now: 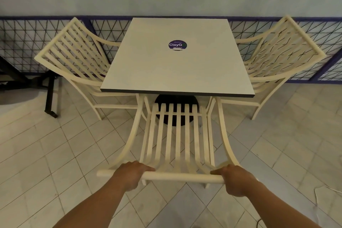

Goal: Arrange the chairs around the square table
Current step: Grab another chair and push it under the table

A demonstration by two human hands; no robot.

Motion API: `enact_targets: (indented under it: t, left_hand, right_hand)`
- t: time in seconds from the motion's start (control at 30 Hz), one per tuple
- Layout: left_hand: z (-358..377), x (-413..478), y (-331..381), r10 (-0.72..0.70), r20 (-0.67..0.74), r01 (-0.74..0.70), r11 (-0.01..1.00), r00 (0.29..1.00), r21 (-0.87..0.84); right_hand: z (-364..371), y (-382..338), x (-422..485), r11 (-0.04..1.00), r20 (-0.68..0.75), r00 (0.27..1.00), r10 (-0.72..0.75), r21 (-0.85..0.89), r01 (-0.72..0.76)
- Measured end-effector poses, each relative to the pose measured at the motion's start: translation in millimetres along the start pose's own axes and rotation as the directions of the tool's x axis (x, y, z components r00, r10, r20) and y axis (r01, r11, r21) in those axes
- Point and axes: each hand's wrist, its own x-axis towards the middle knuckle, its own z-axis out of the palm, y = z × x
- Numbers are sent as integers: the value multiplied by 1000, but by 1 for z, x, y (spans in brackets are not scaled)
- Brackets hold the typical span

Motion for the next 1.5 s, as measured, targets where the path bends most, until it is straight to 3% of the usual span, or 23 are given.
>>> enact_targets:
  t: [0.97,1.5]
  left_hand:
    - [-35,36,4,6,3,-6,1000,1000,-24]
    - [-25,53,-8,-37,-36,38,998,999,48]
  right_hand:
    - [-35,23,36,1000,-4,1000,-10,15,10]
    - [-31,23,45,1000,-60,998,-1,5,1]
